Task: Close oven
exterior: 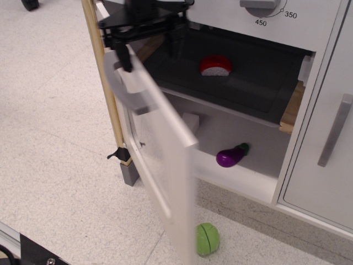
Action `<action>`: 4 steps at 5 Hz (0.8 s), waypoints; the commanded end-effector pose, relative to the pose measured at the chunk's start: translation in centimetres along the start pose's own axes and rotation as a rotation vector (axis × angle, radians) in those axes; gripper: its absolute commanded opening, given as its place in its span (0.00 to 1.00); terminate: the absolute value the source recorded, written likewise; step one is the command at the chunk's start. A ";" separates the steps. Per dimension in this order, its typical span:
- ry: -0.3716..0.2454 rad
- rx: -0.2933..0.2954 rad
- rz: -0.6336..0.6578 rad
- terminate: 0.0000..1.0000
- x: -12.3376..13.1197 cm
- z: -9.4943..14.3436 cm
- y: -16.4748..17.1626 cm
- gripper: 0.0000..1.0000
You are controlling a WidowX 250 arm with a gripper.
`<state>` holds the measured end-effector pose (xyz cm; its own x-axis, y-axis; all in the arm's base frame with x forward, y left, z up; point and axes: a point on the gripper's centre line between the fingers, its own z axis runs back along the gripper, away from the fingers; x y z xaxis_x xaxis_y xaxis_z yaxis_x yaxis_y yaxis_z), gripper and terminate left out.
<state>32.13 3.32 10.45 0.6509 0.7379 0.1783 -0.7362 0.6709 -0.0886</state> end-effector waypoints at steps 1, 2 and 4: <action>-0.008 -0.041 -0.025 0.00 -0.9 1.7 -1.7 1.00; -0.006 -0.064 -0.216 0.00 -2.3 4.2 0.3 1.00; -0.012 -0.041 -0.595 0.00 -5.2 3.1 5.2 1.00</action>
<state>23.71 2.07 10.46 0.9555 0.2321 0.1820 -0.2365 0.9716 0.0024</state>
